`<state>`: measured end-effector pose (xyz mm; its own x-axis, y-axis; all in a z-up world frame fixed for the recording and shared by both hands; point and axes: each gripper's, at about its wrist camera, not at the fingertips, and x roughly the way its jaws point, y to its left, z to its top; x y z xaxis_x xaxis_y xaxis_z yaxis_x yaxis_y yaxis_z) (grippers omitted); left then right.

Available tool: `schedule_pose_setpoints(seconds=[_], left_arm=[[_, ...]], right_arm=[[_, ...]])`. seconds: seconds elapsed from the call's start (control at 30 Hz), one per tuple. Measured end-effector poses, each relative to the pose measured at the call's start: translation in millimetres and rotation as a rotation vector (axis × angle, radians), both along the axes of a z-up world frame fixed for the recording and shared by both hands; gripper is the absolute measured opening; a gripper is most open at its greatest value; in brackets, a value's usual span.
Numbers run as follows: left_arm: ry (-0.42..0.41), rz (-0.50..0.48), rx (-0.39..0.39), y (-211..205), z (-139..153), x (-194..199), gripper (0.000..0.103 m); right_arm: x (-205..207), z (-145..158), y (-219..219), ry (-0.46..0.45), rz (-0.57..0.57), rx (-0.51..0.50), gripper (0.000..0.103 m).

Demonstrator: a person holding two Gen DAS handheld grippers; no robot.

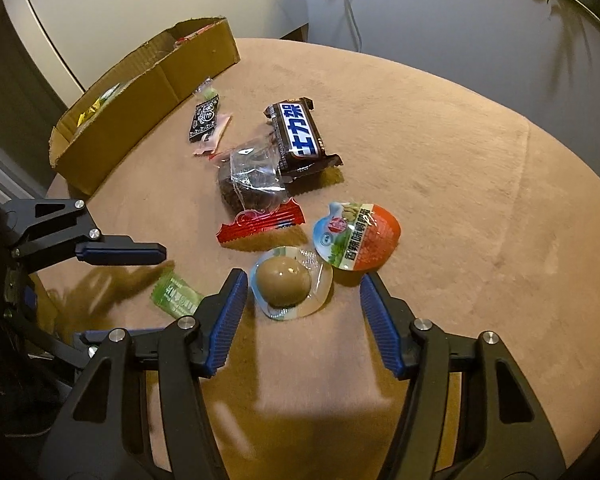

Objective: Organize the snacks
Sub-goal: 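Grasp the small green packet with the left gripper while the right grasps the egg jelly cup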

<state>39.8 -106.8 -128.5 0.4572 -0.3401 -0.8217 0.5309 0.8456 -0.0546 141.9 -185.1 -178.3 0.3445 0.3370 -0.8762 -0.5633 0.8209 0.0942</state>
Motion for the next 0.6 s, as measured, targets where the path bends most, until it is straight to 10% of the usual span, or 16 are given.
schedule_pose_setpoints(seconds=[0.6], left_arm=[[-0.045,-0.046,0.024,-13,-7,-12,0.013]], right_arm=[[-8,-1,10,-0.079,0.042,-0.074,0.034]])
